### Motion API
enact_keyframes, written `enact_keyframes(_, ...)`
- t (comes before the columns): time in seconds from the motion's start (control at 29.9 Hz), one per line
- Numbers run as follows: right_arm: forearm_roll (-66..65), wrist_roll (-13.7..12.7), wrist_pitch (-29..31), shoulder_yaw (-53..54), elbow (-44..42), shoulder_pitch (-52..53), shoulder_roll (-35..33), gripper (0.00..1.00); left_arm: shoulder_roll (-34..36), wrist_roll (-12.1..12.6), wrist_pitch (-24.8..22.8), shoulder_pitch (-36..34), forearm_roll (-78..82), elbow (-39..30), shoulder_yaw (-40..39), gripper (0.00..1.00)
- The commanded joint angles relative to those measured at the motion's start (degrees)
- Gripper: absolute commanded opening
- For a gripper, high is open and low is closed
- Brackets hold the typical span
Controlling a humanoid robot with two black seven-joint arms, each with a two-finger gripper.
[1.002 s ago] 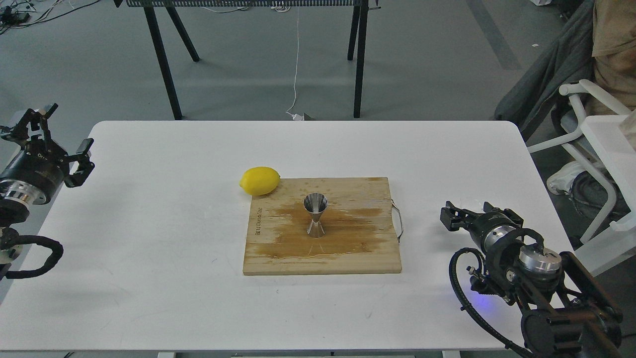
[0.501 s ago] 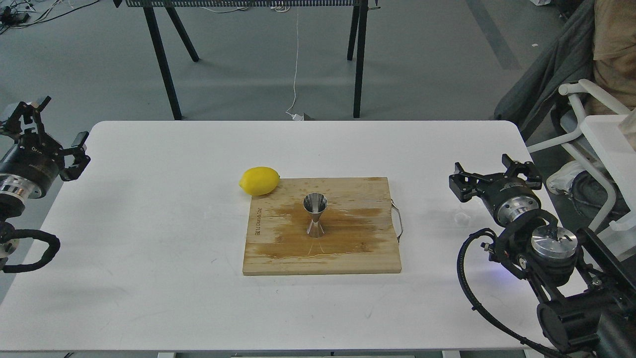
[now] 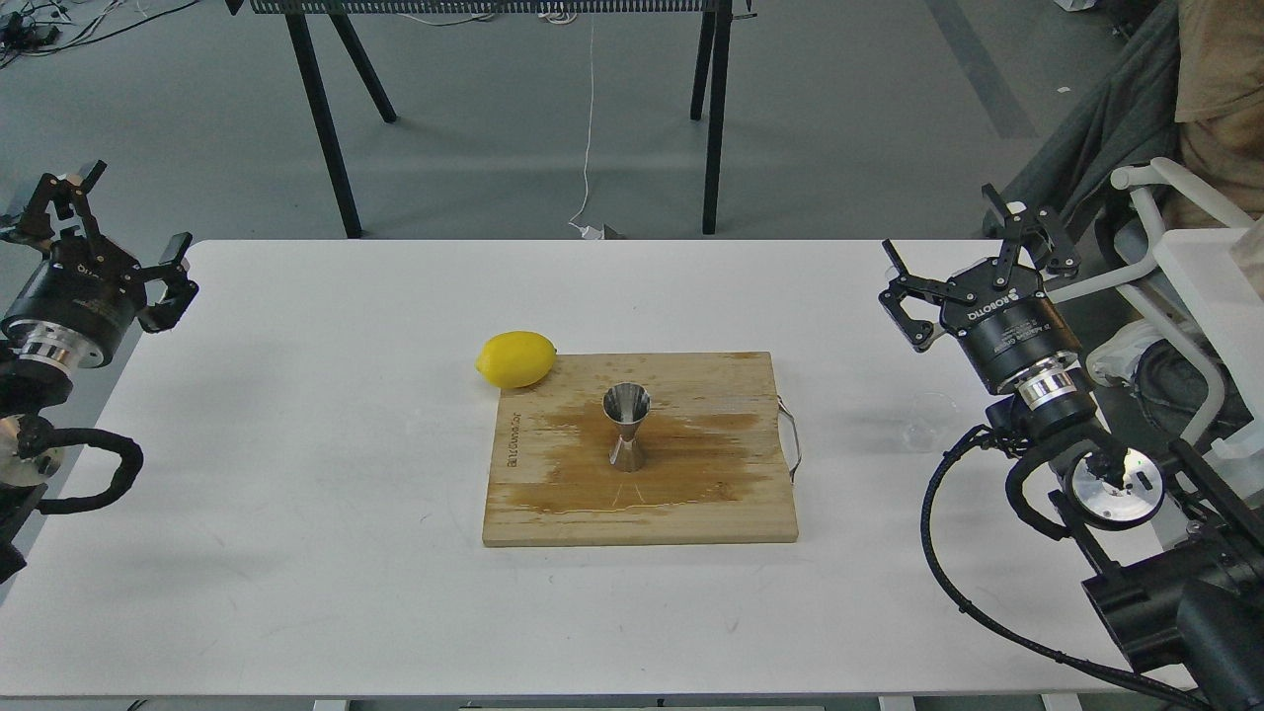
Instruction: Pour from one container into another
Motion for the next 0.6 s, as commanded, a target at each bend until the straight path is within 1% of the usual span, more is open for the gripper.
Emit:
enact_keyframes(0.0,-0.1,-0.2,0.8,-0.5,-0.3,0.7,0.0,0.99,0.1,0.0,0.0,-0.2,0.0,0.0,0.1,1.00)
enact_keyframes(0.3,0.0,0.5,0.9,0.7,-0.7,0.9,0.5,0.99,0.1,0.0,0.0,-0.2,0.0,0.0,0.2,1.00)
enact_keyframes(0.57,0.0,0.8,0.9,2.4,-3.3,1.3,0.6,0.99,-0.3,0.0,0.0,-0.1,0.1,0.0,0.1,1.00)
